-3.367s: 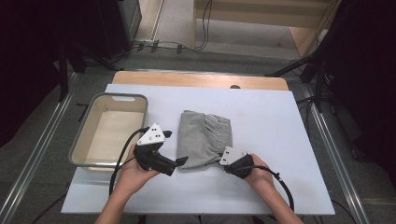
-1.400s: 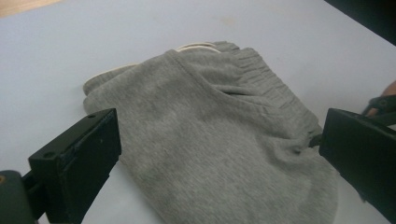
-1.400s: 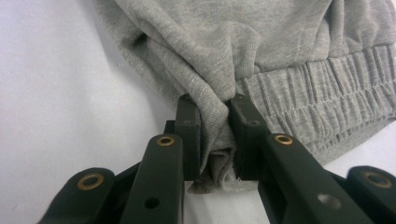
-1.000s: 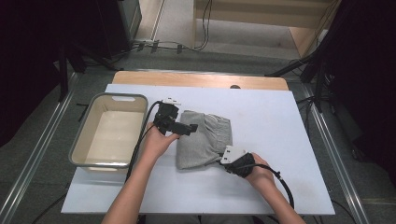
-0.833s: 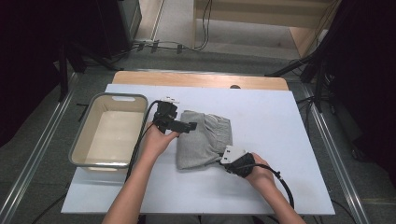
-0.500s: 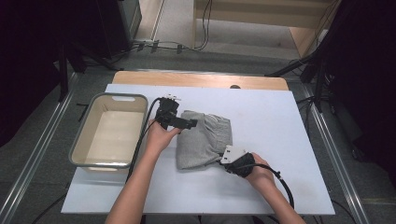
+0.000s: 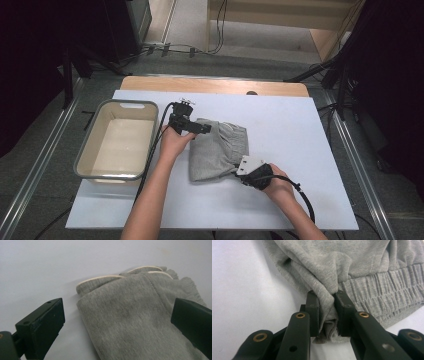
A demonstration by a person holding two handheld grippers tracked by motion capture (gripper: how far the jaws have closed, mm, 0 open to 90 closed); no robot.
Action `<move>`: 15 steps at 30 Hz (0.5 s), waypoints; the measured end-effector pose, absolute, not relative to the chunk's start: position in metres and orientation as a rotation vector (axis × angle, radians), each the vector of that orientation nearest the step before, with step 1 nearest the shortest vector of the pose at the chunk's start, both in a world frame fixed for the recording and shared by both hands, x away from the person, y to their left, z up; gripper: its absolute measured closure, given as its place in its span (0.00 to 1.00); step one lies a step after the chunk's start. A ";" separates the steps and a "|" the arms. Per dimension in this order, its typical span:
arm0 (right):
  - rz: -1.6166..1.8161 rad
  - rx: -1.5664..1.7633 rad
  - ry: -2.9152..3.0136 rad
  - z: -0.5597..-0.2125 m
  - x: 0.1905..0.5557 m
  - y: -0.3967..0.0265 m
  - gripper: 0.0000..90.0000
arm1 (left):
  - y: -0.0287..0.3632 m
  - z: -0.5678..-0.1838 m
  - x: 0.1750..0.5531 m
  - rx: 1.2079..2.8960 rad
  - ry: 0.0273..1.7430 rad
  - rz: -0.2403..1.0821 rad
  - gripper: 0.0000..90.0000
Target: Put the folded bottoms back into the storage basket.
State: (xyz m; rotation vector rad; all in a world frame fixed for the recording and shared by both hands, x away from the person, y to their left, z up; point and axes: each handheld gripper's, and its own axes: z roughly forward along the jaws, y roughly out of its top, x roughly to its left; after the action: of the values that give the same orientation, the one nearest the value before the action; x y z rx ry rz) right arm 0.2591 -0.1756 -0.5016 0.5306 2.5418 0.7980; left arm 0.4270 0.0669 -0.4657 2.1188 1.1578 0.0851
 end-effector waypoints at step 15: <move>0.801 0.531 2.541 -0.502 0.259 -0.176 0.81 | 0.065 -0.479 0.435 2.153 1.182 0.101 0.02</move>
State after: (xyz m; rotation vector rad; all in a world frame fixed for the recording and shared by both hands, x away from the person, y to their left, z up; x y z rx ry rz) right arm 0.2592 -0.1756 -0.5017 0.5311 2.5408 0.8008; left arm 0.4348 0.0650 -0.4790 2.1527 1.1816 0.1008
